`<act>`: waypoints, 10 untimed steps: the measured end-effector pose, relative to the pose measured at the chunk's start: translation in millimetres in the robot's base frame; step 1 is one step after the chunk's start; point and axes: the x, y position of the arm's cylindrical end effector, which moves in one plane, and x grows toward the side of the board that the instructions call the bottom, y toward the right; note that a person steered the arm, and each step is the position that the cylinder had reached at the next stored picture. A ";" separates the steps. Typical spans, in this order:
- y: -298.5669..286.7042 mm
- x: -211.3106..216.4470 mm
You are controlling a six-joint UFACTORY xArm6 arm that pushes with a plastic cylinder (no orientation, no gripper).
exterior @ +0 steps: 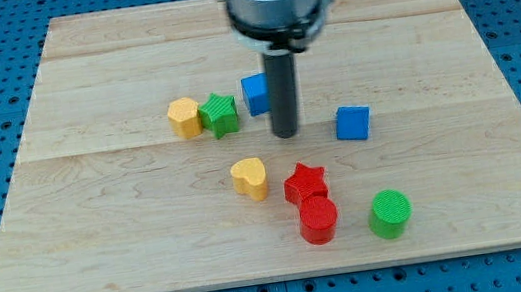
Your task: Place the red blocks parallel to each other
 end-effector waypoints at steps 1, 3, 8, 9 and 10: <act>8.5 46.8; -9.9 71.2; 205.7 154.8; 199.3 156.0; 165.0 155.8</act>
